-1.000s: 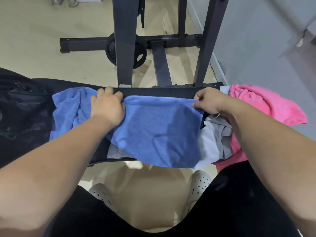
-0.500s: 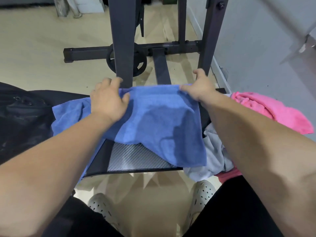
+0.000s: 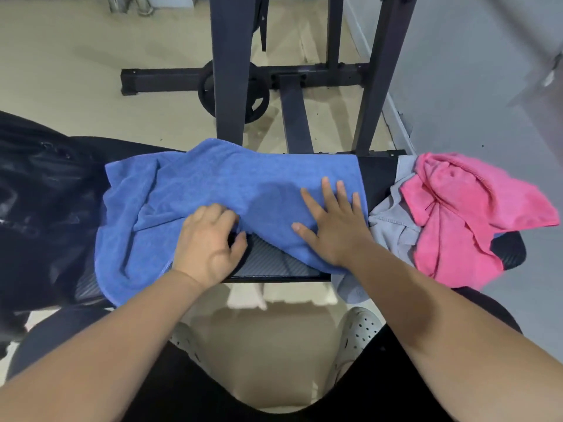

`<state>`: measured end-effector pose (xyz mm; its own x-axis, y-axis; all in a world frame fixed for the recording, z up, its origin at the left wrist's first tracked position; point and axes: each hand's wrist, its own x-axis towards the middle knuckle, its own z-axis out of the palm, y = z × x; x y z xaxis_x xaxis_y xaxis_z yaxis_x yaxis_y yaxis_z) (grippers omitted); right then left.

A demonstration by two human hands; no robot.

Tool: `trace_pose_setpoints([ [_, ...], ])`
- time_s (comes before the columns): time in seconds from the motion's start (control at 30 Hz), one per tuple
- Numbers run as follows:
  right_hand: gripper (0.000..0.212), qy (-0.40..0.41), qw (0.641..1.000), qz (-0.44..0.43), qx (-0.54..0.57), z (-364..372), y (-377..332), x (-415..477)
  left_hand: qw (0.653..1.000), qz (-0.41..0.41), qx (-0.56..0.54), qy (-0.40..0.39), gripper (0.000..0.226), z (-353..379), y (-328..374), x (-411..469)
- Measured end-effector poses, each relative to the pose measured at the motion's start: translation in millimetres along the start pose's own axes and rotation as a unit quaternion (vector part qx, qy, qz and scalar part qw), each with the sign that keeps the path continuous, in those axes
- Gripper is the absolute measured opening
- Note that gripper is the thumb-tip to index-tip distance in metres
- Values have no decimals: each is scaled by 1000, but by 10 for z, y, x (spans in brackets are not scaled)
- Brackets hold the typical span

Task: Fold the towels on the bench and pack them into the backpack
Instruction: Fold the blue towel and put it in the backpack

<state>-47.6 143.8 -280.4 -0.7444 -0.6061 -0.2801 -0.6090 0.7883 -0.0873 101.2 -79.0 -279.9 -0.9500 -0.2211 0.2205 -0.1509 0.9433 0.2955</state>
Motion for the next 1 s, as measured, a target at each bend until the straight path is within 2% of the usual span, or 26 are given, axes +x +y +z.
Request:
trace_pose_setpoints([
  [0.1, 85, 9, 1000, 1, -20, -25, 113, 21, 996, -69, 51, -31, 44, -49, -88, -48],
  [0.27, 77, 10, 999, 24, -37, -102, 113, 12, 989, -121, 72, 43, 31, -111, -193, -176],
  [0.37, 76, 48, 999, -18, -9, -172, -197, -45, 982, -152, 103, 36, 32, -180, -250, -234],
  [0.43, 79, 12, 998, -56, 13, -158, -400, -93, 978, -178, 111, 12, 32, -210, -290, -256],
  [0.5, 80, -45, 997, -56, 12, -68, -495, -124, 976, -193, 105, 1, 27, -235, -334, -269],
  [0.6, 85, -39, 998, -44, -16, 31, -483, -122, 978, -188, 93, -12, 12, -289, -451, -266],
  [0.7, 88, -36, 998, -45, -12, 41, -467, -116, 981, -163, 96, -37, 16, -377, -588, -270],
  [0.8, 94, -42, 998, -45, 0, 6, -474, -131, 990, -126, 68, -7, 11, -557, -616, -305],
  [0.87, 96, -46, 998, -46, 9, -32, -487, -127, 994, -103, 43, -13, 16, -737, -629, -327],
  [0.93, 93, -52, 997, -44, 23, -94, -499, -119, 994, -61, 5, -88, 29, -938, -700, -354],
  [1.0, 88, -62, 997, -35, 29, -168, -510, -107, 983, -38, -23, -180, 31, -1120, -794, -394],
])
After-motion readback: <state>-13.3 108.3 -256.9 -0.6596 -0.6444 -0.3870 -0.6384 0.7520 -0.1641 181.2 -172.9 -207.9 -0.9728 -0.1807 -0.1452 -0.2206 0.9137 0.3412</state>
